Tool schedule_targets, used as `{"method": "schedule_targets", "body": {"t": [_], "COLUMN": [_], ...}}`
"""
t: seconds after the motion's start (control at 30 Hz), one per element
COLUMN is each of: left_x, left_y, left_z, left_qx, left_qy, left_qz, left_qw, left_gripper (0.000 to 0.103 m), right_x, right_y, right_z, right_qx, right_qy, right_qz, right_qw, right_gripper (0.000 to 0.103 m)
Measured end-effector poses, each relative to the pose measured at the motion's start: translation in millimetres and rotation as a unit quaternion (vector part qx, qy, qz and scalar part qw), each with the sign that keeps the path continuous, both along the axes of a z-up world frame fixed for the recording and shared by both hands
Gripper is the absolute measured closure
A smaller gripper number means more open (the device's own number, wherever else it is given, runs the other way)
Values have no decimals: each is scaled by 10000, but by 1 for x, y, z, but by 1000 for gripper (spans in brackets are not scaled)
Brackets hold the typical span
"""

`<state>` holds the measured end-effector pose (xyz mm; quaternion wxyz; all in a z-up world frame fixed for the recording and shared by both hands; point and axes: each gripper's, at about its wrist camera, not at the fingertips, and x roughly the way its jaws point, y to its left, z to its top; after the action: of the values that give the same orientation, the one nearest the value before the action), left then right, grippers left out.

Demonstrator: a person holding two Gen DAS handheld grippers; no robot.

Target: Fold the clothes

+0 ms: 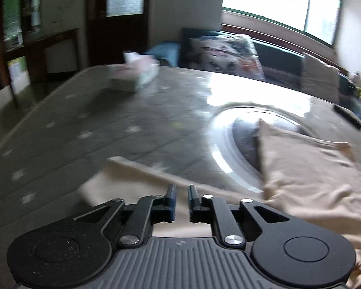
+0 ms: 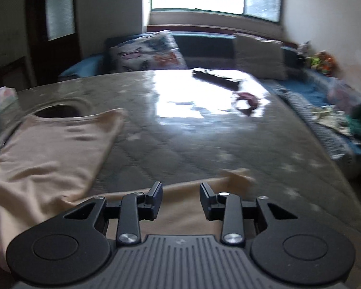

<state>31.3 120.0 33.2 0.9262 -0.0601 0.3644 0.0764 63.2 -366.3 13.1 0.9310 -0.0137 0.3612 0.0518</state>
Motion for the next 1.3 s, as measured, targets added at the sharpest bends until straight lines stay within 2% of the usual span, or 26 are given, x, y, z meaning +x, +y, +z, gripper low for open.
{"method": "schedule_targets", "body": {"t": [0.03, 0.27, 0.4, 0.63, 0.73, 0.77, 0.83, 0.87, 0.93, 0.97, 1.17, 1.3], "left_x": [8, 72, 108, 159, 172, 175, 180, 182, 186, 187, 202, 213], "left_y": [-8, -53, -66, -81, -83, -83, -83, -83, -83, -84, -80, -77], "left_z": [0, -8, -14, -33, -38, -40, -41, -41, -41, -41, -39, -43], "left_qx": [1, 8, 46, 251, 244, 225, 178, 159, 128, 149, 353, 446], "left_qy": [14, 127, 220, 299, 342, 344, 312, 276, 218, 190, 26, 99], "left_qz": [-116, -690, -826, -965, -1001, -1022, -1112, -1173, -1284, -1309, -1070, -983], "left_qw": [9999, 9975, 9963, 9946, 9941, 9939, 9932, 9926, 9914, 9911, 9936, 9941], "left_gripper": [78, 69, 68, 58, 58, 59, 64, 70, 91, 94, 97, 96], "right_x": [4, 43, 71, 111, 129, 133, 140, 144, 148, 152, 173, 193], "right_y": [5, 28, 37, 53, 61, 63, 66, 68, 70, 73, 87, 100], "right_z": [0, -3, -7, -12, -15, -15, -15, -15, -15, -15, -13, -14], "right_qx": [39, 416, 589, 695, 680, 675, 646, 628, 582, 544, 362, 293], "right_qy": [35, 316, 464, 584, 598, 600, 600, 598, 586, 576, 406, 380], "right_qz": [100, 595, 758, 952, 1002, 1021, 1046, 1060, 1086, 1099, 1117, 1190], "right_qw": [9999, 9969, 9943, 9913, 9908, 9907, 9906, 9906, 9906, 9908, 9923, 9917], "right_gripper": [70, 70, 71, 73, 78, 79, 88, 90, 99, 99, 100, 99]}}
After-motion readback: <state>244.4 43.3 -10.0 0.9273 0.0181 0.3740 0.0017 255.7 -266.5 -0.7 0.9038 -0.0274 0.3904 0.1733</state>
